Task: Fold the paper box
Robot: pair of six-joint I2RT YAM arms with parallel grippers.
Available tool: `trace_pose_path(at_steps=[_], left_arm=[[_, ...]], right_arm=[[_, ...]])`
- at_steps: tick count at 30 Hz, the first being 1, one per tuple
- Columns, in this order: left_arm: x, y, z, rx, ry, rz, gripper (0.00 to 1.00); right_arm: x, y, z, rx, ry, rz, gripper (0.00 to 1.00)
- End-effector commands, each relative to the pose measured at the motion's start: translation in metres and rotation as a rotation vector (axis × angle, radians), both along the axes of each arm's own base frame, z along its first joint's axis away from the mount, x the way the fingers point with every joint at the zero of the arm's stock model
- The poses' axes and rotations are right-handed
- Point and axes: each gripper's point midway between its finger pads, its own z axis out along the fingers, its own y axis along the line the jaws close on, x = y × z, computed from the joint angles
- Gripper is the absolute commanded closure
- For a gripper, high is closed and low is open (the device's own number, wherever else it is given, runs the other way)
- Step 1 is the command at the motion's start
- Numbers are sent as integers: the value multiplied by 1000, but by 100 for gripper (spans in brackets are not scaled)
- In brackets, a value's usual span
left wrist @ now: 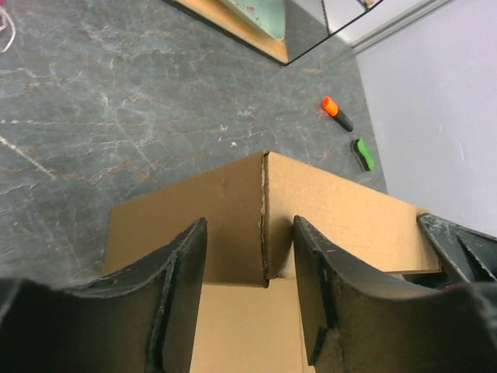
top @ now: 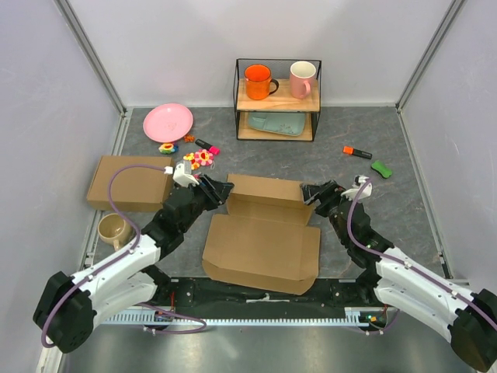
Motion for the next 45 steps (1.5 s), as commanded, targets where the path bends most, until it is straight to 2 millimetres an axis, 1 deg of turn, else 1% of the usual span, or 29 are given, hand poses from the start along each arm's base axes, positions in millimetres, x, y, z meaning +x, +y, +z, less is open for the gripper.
trace_pose_path(at_steps=[1,2,3,4,5,6,8,9,11,12,14,15,17,18,19,20,21,22,23,24,25,26,27,29,32,34,36,41,45], left_arm=[[-11,16,-25,176,122,19,41],[-10,18,-21,191,118,26,39],[-9,21,-15,209,131,39,38],[-6,24,-11,228,127,52,35],[-4,24,-5,235,119,56,34],[0,24,9,227,100,63,33],[1,26,17,244,93,68,30],[4,26,30,233,71,71,29],[6,26,41,240,49,69,26],[8,26,54,232,27,70,25],[8,28,62,254,23,71,23],[10,27,77,248,2,72,23],[8,34,83,283,7,86,22],[6,38,98,281,-15,99,22],[6,47,103,302,-23,133,22],[3,55,107,310,-23,156,22],[-4,65,101,340,6,174,22],[-12,78,109,326,-12,216,22],[-17,85,107,331,-7,233,22],[-25,94,95,350,21,247,22],[-34,103,99,321,4,273,22],[-38,106,97,313,-2,276,22],[-42,109,85,323,10,275,22],[-50,117,83,307,-6,290,18],[-57,130,69,321,24,332,17],[-61,137,64,322,39,359,16],[-64,140,60,307,36,371,16],[-69,144,50,293,38,378,16],[-71,145,44,290,44,378,16]], right_arm=[[-15,-12,-39,-264,152,44,10],[-12,-13,-33,-271,142,35,8],[-8,-12,-18,-269,120,31,6],[-9,-14,-16,-300,119,32,2],[-6,-16,-9,-313,107,23,2],[-4,-16,7,-316,85,16,2],[-2,-21,22,-349,55,8,2],[1,-22,43,-338,18,-9,2],[1,-26,59,-380,-11,-11,2],[4,-28,82,-373,-48,-29,2],[5,-30,100,-427,-82,-19,2],[6,-27,120,-430,-117,-11,2],[6,-16,133,-475,-149,66,2],[10,-9,145,-530,-167,99,2],[8,2,146,-578,-169,148,2],[6,6,138,-658,-140,179,2],[10,14,141,-765,-139,193,2],[-3,33,139,-842,-156,242,2],[-4,26,139,-945,-144,171,2],[-6,32,135,-1090,-159,173,2],[-22,51,135,-1156,-203,219,2],[-25,51,136,-1232,-206,179,2],[-35,69,130,-1292,-237,224,2],[-43,79,130,-1394,-280,234,2],[-58,103,113,-1551,-335,294,2],[-66,111,109,-1611,-365,312,2],[-68,118,97,-1667,-376,335,2],[-64,123,70,-1814,-373,354,2],[-55,123,58,-1856,-339,348,2]])
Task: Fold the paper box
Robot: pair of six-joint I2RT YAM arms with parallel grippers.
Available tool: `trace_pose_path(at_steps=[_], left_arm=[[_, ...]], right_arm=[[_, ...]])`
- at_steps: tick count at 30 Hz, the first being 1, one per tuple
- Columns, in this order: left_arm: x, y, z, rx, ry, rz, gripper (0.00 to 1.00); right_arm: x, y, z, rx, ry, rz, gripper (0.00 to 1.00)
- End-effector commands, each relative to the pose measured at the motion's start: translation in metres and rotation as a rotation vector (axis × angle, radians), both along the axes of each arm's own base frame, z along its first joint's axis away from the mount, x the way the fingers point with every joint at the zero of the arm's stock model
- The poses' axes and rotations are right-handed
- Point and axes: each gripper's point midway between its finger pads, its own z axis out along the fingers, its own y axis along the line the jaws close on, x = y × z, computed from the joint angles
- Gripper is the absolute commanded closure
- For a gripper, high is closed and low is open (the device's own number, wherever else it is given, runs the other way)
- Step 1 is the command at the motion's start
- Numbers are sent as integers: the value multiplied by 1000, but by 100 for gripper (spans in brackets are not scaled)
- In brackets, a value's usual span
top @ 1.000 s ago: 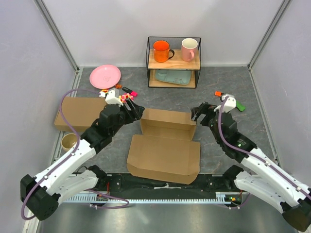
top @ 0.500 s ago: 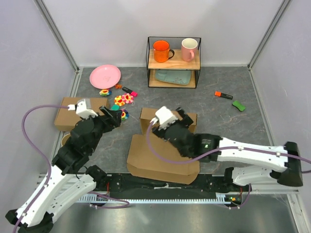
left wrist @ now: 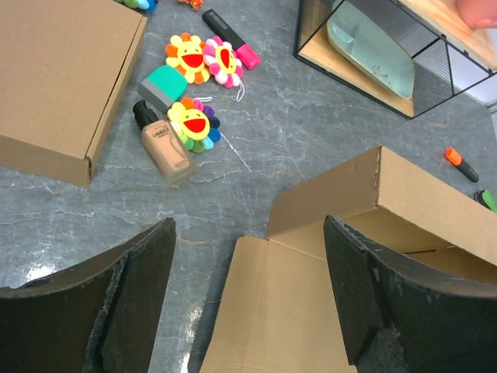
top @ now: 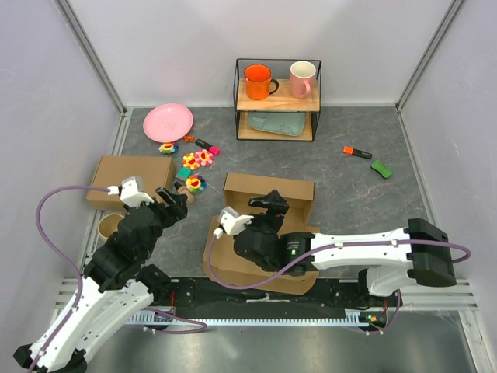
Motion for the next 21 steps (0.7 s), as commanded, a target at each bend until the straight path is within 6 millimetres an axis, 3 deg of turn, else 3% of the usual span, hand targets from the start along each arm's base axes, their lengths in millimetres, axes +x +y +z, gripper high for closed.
trace_pose_path(at_steps=[1,8,13,19,21], left_arm=[[0,8,-5,-24,2,53,16],[-5,7,-22,-40,27,46,16],[-8,14,-19,-25,5,61,17],[-10,20,-16,-14,-12,73,17],[-10,20,-16,-18,-14,75,17]], right_arm=[[13,-6,1,-45,-49,-63,2],[38,-10,-2,-56,-68,-149,4],[51,-6,-10,-140,-101,-172,11],[57,-6,-14,-168,-106,-189,37],[59,-10,-13,-179,-114,-210,53]])
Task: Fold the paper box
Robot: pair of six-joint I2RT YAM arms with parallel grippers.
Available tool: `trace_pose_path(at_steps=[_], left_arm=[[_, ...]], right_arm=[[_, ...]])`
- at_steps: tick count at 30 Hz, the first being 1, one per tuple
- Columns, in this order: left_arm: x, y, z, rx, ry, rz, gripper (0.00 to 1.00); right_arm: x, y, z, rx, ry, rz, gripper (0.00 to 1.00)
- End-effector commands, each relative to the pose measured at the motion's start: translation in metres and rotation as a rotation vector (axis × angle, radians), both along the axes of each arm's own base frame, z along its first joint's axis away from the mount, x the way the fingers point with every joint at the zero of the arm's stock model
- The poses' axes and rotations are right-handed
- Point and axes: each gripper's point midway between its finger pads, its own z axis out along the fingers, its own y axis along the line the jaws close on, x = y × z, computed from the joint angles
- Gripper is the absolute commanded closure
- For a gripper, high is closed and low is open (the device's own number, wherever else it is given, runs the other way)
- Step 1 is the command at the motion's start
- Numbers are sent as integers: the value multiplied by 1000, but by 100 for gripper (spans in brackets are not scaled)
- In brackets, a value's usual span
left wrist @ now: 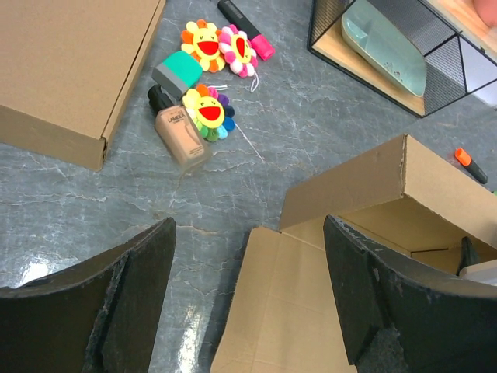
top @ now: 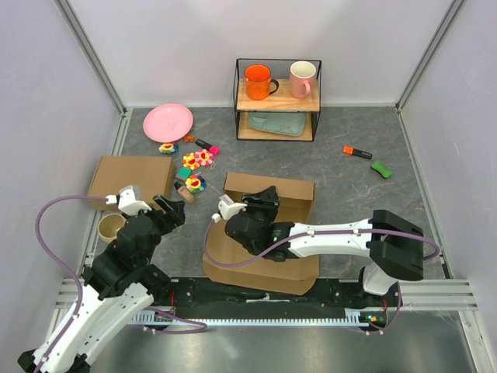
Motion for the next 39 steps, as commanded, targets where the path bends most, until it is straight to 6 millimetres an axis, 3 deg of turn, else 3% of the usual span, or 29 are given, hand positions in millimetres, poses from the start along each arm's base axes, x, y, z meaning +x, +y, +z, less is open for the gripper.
trace_pose_path(at_steps=[1,6,7,9,14,15,17,18,20,21,22,23,24,25,26,27,28,29,30,31,34,39], left_arm=[[1,10,6,-1,-22,50,17],[0,12,9,-11,-29,62,17],[-1,13,10,-17,-32,68,17],[-2,17,20,-38,-59,89,17],[3,19,57,-71,-155,100,18],[3,18,69,-89,-181,97,18],[7,14,74,-83,-174,89,18],[9,13,81,-86,-180,90,18],[12,11,87,-79,-183,88,18],[12,11,98,-93,-209,89,18],[14,12,103,-77,-222,88,18],[14,14,109,-72,-240,93,18],[15,15,127,-90,-294,99,18],[16,19,133,-44,-313,108,18],[16,23,147,-47,-346,118,18],[16,25,155,-42,-360,129,18],[15,28,164,-33,-380,135,18],[16,27,172,-34,-388,133,18],[16,26,175,-36,-392,130,18],[16,23,177,-41,-392,114,18],[19,12,169,-65,-371,74,19],[25,-2,129,-101,-295,45,21]], right_arm=[[9,-2,25,59,-70,-65,63],[8,-9,35,43,-96,-80,83],[7,-12,42,52,-107,-87,92],[6,-16,54,70,-120,-87,99],[11,-30,85,164,-142,-102,100],[14,-34,100,214,-149,-116,100],[29,-44,114,272,-140,-164,100],[36,-49,131,283,-110,-184,100],[58,-68,127,418,-34,-260,100],[67,-73,139,514,-18,-278,100],[85,-96,136,649,-11,-377,100],[90,-98,123,687,89,-373,100],[98,-106,125,748,107,-400,100],[113,-129,119,852,108,-486,100],[116,-140,112,882,142,-526,100],[122,-136,105,970,218,-517,100],[133,-160,99,1080,220,-608,100],[135,-170,93,1151,247,-655,100],[134,-161,79,1251,372,-641,100],[139,-183,72,1334,379,-707,100],[129,-172,52,1543,461,-775,100],[107,-158,34,1810,484,-886,100]])
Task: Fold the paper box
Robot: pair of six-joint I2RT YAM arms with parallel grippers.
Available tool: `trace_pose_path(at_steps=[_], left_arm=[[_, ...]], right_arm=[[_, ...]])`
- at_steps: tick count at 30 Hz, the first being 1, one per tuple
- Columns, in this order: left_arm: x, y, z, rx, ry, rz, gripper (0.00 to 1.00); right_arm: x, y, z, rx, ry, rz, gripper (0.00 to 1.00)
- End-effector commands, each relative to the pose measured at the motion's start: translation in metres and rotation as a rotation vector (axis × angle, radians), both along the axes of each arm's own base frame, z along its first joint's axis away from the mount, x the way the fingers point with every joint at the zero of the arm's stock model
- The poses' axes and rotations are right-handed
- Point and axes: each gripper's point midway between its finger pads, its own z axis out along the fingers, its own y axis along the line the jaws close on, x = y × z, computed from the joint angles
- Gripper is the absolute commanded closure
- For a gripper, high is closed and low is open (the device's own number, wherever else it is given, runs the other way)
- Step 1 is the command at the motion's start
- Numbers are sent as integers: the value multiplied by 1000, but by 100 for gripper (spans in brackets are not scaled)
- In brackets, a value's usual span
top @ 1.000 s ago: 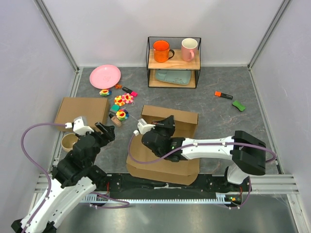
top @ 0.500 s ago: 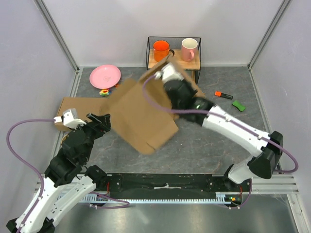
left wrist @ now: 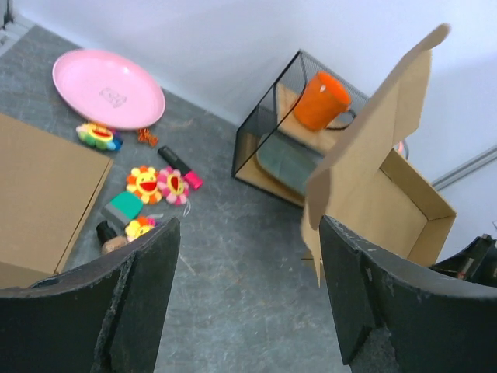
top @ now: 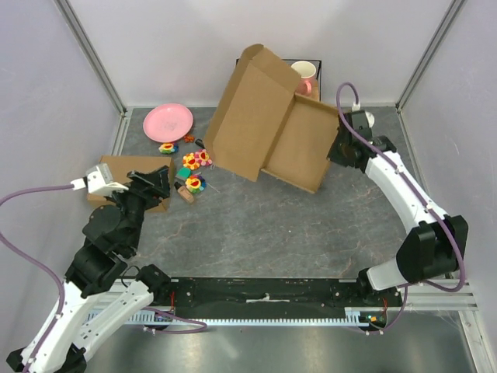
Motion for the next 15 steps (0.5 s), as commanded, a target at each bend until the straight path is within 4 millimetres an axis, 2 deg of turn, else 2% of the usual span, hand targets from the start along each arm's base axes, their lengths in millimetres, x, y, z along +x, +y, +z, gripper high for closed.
trace_pose_path(at_steps=[1,3,4,5,6,8,10,11,13,14,15], left_arm=[[6,-14,-30,-32,56,-39,22],[8,-22,-43,-40,86,-68,23],[8,-25,-48,-43,97,-76,23],[9,-27,-53,-42,108,-84,24],[9,-31,-56,-49,118,-102,25],[10,-36,-64,-48,139,-118,26],[9,-45,-69,-64,154,-156,27],[10,-49,-74,-61,165,-172,28],[9,-64,-78,-65,168,-250,29],[8,-70,-85,-60,183,-277,29],[5,-78,-88,-62,190,-327,30]], right_arm=[[-21,51,17,387,-39,-93,100],[-31,55,11,420,-28,-140,100],[-37,64,9,430,-17,-135,100],[-44,62,1,411,-7,-162,100],[-51,72,-3,430,9,-169,100],[-65,72,-19,415,31,-210,100],[-78,80,-32,435,51,-256,100],[-88,78,-48,428,76,-285,100],[-98,85,-65,458,101,-340,100],[-107,85,-83,448,140,-368,100],[-116,91,-91,444,156,-370,100]])
